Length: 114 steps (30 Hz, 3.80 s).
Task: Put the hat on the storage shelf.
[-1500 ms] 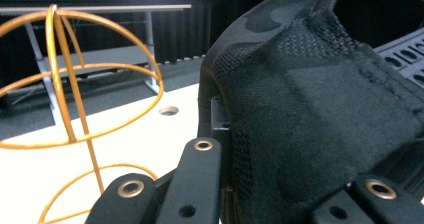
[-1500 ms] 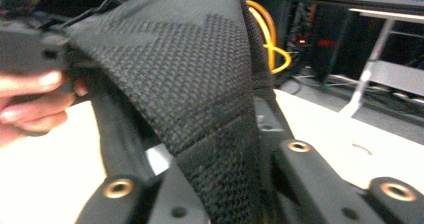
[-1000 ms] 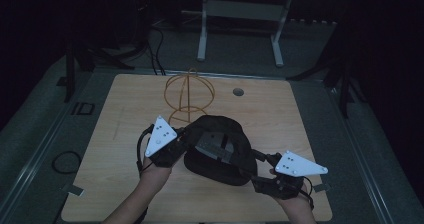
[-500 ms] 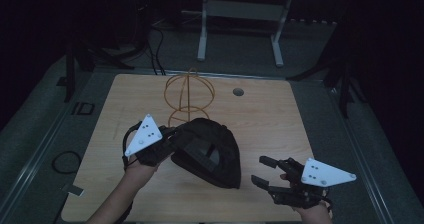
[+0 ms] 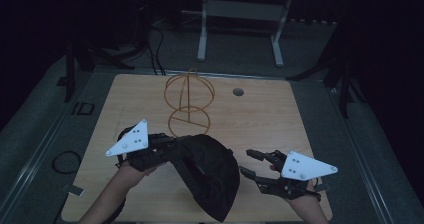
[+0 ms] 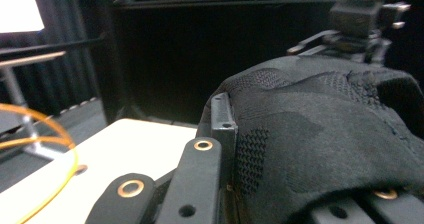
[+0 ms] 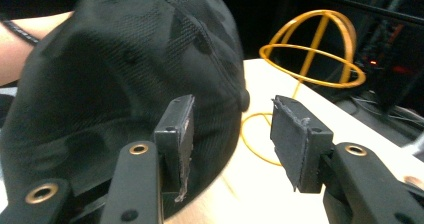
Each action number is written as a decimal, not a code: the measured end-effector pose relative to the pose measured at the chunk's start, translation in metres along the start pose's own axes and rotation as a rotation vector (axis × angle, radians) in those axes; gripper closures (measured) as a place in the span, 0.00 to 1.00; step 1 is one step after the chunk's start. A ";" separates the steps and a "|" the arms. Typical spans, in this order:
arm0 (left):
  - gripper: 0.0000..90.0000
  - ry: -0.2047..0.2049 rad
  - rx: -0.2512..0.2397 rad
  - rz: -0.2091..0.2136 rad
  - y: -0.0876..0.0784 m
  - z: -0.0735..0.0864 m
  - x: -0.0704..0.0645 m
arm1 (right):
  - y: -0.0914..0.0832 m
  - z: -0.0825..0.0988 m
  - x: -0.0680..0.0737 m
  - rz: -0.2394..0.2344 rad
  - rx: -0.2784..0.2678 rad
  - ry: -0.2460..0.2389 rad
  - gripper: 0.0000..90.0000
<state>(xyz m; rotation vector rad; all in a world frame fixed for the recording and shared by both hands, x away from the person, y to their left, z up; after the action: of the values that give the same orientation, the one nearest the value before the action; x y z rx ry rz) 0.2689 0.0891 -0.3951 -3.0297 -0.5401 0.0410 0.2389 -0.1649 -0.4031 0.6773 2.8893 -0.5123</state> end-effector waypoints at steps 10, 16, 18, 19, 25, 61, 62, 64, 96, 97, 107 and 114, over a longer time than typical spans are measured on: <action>0.98 0.005 -0.011 0.089 0.006 -0.004 -0.011 | 0.018 -0.015 0.014 -0.088 -0.022 -0.082 0.57; 0.98 -0.004 -0.026 0.100 0.006 -0.007 -0.011 | 0.020 -0.018 0.015 -0.112 -0.026 -0.095 0.65; 0.98 -0.006 -0.024 0.100 0.006 -0.007 -0.011 | 0.020 -0.019 0.017 -0.123 -0.029 -0.097 0.69; 0.98 -0.006 -0.024 0.100 0.006 -0.007 -0.011 | 0.020 -0.019 0.017 -0.123 -0.029 -0.097 0.69; 0.98 -0.020 -0.025 0.104 0.007 -0.007 -0.011 | 0.024 -0.018 0.022 -0.158 -0.013 -0.111 0.95; 0.14 -0.086 0.148 -0.292 -0.006 0.036 0.032 | -0.007 -0.030 -0.032 0.058 -0.091 0.049 0.99; 0.10 -0.085 0.148 -0.308 -0.008 0.038 0.034 | -0.008 -0.029 -0.037 0.079 -0.087 0.052 0.99; 0.07 -0.086 0.156 -0.347 -0.013 0.044 0.037 | -0.008 -0.029 -0.043 0.096 -0.083 0.063 0.99; 0.03 -0.199 0.221 -0.641 -0.080 0.150 0.040 | 0.051 -0.100 -0.146 0.334 -0.054 0.057 0.99; 0.03 -0.204 0.213 -0.641 -0.080 0.152 0.039 | 0.057 -0.103 -0.147 0.327 -0.050 0.057 0.99; 0.03 -0.225 0.198 -0.653 -0.087 0.158 0.040 | 0.108 -0.109 -0.143 0.289 0.022 0.042 0.99; 0.03 -0.232 0.197 -0.654 -0.088 0.162 0.041 | 0.132 -0.103 -0.141 0.270 0.068 0.053 0.99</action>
<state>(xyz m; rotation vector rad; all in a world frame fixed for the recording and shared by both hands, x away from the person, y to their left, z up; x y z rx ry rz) 0.2708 0.1951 -0.5510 -2.5280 -1.4154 0.3853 0.4192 -0.0748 -0.3174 1.0873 2.7750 -0.5646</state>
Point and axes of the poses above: each handheld gripper's, and its own axes: y roughly forward along the jaws, z roughly out of its underside, x roughly to its left, the point moved 6 cm from there along y, roughly forward along the jaws, and after that the axes turned 4 degrees about -y, right-handed, at the moved point
